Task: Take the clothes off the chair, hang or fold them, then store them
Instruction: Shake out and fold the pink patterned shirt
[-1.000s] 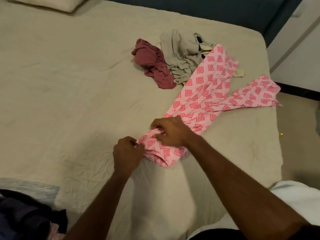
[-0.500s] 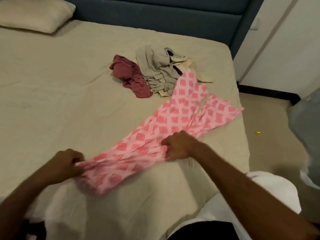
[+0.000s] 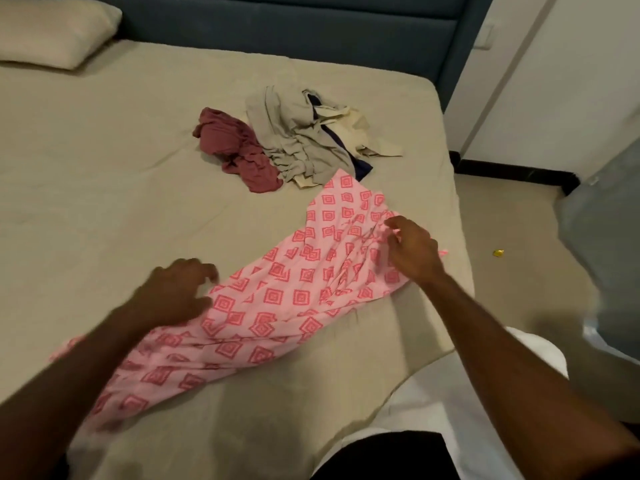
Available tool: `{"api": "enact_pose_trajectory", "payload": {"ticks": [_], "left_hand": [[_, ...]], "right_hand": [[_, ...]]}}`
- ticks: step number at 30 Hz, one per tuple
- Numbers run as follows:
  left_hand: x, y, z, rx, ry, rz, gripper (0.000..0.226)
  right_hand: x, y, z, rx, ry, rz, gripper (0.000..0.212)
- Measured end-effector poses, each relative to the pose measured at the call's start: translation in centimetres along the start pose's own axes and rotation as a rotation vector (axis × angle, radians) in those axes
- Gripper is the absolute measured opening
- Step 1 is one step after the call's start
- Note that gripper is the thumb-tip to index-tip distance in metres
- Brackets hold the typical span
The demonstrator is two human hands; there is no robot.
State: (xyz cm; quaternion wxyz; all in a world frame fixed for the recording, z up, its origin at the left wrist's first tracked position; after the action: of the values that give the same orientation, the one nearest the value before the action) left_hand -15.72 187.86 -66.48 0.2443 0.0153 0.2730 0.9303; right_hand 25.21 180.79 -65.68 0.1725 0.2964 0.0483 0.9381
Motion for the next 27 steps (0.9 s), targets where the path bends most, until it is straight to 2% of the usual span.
{"api": "enact_pose_trajectory", "payload": {"ticks": [3,5,8,10,12,14,17,19,23,25,27], "left_hand": [[-8.8,-3.0,-0.3,-0.011,0.084,-0.163,0.028],[-13.5,-4.2,-0.1,-0.041,0.152,-0.258,0.017],[-17.6,-5.2,0.3,-0.085,0.254,-0.280,0.021],[-19.2,-5.4,0.3,-0.113,0.243,-0.280,0.025],[-19.6,-5.9,-0.4,-0.084,0.263,-0.268,0.030],[-19.2,-6.7,-1.0,-0.047,0.360,-0.244,0.038],[-18.7,-7.7,0.1,-0.089,0.590,-0.273,0.048],[-18.9,-8.2,1.1,-0.072,0.792,-0.323,0.045],[-18.5,-10.0,1.4,0.150,1.173,-0.388,0.028],[-16.5,-10.2,2.5,0.132,1.312,-0.371,0.023],[-14.0,-10.3,3.0,0.099,1.326,-0.295,0.027]], "right_hand": [[-3.5,-3.5,0.9,0.122,0.035,-0.152,0.042],[-3.8,-5.0,1.1,0.142,0.086,-0.200,0.052],[-2.8,-7.1,0.8,0.174,0.138,-0.235,0.056],[-2.7,-8.3,-0.2,0.237,0.237,-0.255,0.047],[-2.7,-9.2,0.0,0.233,0.241,-0.222,0.026],[-2.5,-9.4,1.3,0.235,-0.023,-0.101,0.011],[-0.7,-8.8,5.3,0.214,-0.597,0.146,0.014],[1.2,-8.8,8.8,0.129,-0.729,0.288,0.011],[5.0,-11.6,12.0,-0.002,-0.618,0.417,0.018],[7.3,-13.8,11.2,0.001,-0.444,0.449,0.014],[8.4,-17.0,8.8,0.057,-0.254,0.379,0.012]]}}
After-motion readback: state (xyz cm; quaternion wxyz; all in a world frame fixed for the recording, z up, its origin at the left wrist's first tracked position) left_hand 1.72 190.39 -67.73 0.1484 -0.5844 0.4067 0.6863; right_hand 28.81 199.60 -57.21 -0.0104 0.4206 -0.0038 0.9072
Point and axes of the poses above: each hand's wrist, its own y-axis away from the middle knuckle, its own z-axis out of the back of the hand, x = y × z, the point moved 10 cm from there along -y, towards the middle knuckle, and after that the axes turned 12 degrees about x, right-handed, at the moved point
